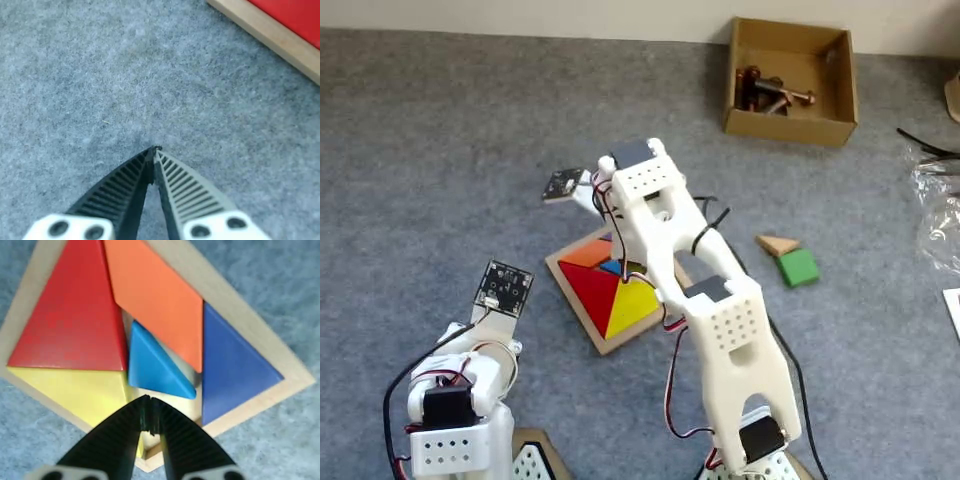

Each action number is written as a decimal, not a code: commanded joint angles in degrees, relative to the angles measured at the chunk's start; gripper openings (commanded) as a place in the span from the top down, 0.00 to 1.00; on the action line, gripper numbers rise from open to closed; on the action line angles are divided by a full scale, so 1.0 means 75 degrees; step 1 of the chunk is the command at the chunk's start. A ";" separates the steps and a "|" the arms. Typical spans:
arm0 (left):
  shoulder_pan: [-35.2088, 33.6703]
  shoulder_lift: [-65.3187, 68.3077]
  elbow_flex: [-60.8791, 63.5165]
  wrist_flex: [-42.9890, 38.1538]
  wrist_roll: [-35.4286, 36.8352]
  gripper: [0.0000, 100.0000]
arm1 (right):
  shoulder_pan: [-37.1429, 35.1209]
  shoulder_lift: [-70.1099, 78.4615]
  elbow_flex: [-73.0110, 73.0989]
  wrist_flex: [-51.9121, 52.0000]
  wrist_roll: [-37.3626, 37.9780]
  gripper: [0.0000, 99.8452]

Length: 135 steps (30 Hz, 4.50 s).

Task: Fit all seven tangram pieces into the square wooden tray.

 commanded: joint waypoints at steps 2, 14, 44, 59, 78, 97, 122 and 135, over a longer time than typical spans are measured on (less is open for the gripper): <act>-0.0029 -0.0064 0.0158 0.0059 0.0082 0.99 | 0.0006 -0.0170 -0.0123 -0.0076 -0.0035 1.00; -0.0029 -0.0064 0.0158 0.0059 0.0082 0.99 | -0.0885 -0.0170 -0.0064 -0.0979 -0.0023 1.00; -0.0029 -0.0064 0.0158 0.0059 0.0082 0.99 | -0.0932 -0.0592 -0.0510 0.0346 -0.0070 1.00; -0.0029 -0.0064 0.0158 0.0059 0.0082 0.99 | -0.0967 -0.1788 -0.1389 0.0475 -0.1008 1.00; -0.0029 -0.0064 0.0158 0.0059 0.0082 0.99 | 0.1237 -0.5609 0.1084 0.0897 -0.1559 0.99; -0.0029 -0.0064 0.0158 0.0059 0.0082 0.99 | 0.4905 -0.6500 0.3136 -0.0287 -0.1149 0.99; -0.0029 -0.0064 0.0158 0.0059 0.0082 0.99 | 0.6019 -0.6464 0.6687 -0.3007 -0.0047 0.84; -0.0029 -0.0064 0.0158 0.0059 0.0082 0.99 | 0.5796 -0.6453 0.6863 -0.3018 0.1289 0.76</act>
